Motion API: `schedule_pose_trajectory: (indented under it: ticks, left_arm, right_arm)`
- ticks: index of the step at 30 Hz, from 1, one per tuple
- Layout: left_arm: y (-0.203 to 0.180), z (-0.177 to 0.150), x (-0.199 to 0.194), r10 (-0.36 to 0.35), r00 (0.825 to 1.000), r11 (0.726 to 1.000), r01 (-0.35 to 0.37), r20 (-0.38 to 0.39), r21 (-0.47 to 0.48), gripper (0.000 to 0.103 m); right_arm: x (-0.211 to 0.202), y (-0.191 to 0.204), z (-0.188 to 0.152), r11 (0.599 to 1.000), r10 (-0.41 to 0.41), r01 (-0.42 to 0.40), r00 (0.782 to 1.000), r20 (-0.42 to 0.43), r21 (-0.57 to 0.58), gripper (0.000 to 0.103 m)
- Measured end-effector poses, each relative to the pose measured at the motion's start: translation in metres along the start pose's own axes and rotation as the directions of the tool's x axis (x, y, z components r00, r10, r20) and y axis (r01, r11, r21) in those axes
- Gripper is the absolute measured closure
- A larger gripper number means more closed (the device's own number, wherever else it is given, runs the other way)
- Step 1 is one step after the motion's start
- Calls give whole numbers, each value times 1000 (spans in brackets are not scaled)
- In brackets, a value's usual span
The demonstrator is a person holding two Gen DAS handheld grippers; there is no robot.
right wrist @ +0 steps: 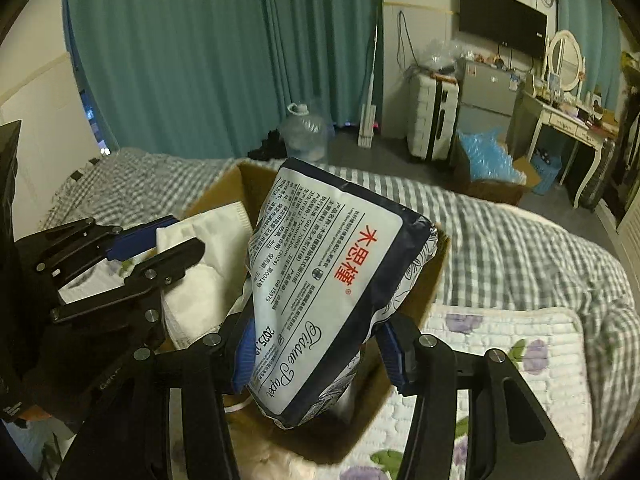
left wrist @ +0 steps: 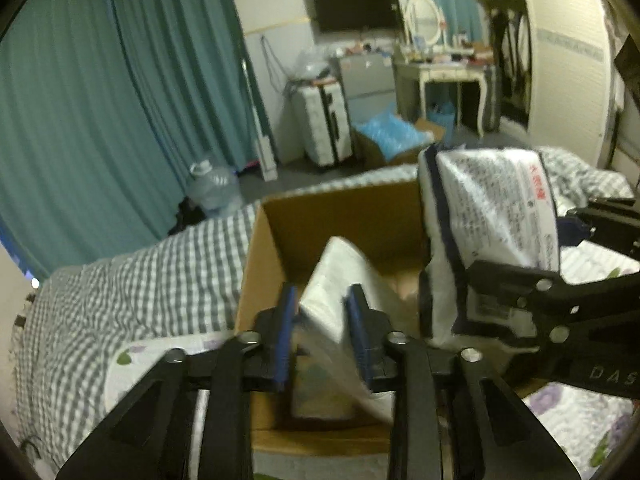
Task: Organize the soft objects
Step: 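Carry the face mask with the left tool while the right tool carries the tissue packet into the box, then open both tools over the box and withdraw them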
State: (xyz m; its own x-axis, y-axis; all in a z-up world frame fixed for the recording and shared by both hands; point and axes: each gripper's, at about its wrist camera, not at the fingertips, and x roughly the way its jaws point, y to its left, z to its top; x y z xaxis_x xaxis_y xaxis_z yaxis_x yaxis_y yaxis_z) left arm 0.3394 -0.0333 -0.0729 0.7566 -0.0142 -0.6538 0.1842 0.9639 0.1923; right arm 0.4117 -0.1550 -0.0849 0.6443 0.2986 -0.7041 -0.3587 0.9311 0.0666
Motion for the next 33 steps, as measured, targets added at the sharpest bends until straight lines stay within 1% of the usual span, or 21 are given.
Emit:
schedule_pose_trajectory:
  ticks: [1,2,3,5,6,8,9,11,13,14,15,17,19,21,25,27,29,33]
  left_arm:
    - [1,-1,3,-2,1000,1000,2,-2,-2,54]
    - [1,-3,4,5,1000,1000,-5,6,-2,42]
    - [0,-4,3,12,1000,1000,-12,16,0,35]
    - [1,-4,1,27,999,1000,-27,33,7,29]
    - [1,-3,-2,37,999,999,-37,40,10,28]
    - [2,-1,-10,44,998,999,-45,44,13,27]
    - [3,1,-13,48,998,999,-48,46,11,27]
    - [9,3,-28,58,996,998,-59,61,3,27]
    - [15,5,-41,62,995,998,-62,72,-8,27]
    - [18,6,-55,66,995,998,-64,80,-21,21]
    - [20,7,-65,71,994,997,-68,89,-30,12]
    - [25,9,-91,84,987,996,-78,134,-48,5]
    - [27,11,-123,105,978,994,-97,182,-49,5]
    - [29,13,-146,111,972,993,-102,207,-53,4]
    - [34,9,-197,108,959,994,-96,263,-61,4]
    - [32,5,-213,109,954,994,-97,279,-56,4]
    - [31,-5,-229,107,949,994,-95,295,-56,4]
    - [31,-28,-236,75,957,996,-60,281,-63,4]
  right_arm:
    - [10,-2,0,1000,-2,2,1000,-8,4,48]
    - [16,-5,-1,1000,-3,3,1000,-12,9,44]
    - [21,-9,-2,1000,-1,1,1000,-14,17,42]
    - [29,-15,-2,999,6,-5,1000,-15,38,35]
    - [30,-17,-2,999,-3,4,1000,-9,45,33]
    - [24,-19,-3,998,-19,19,1000,13,53,24]
    - [20,-21,-3,998,-28,27,999,28,59,21]
    - [3,-21,-2,997,-38,33,997,66,75,11]
    - [-20,-22,2,994,-57,46,992,115,94,6]
    - [-31,-20,3,993,-67,54,989,132,101,3]
    - [-47,-19,5,992,-81,65,985,155,109,1]
    - [-81,-17,9,988,-117,95,973,197,118,0]
    - [-111,-11,12,984,-155,132,962,223,117,0]
    - [-145,0,13,981,-187,166,952,244,103,0]
    - [-209,22,10,977,-214,203,934,285,68,0]
    - [-231,34,5,975,-219,216,930,296,44,0]
    - [-253,49,-2,973,-224,231,924,308,13,0]
    - [-279,68,-24,975,-203,220,927,316,-18,0]
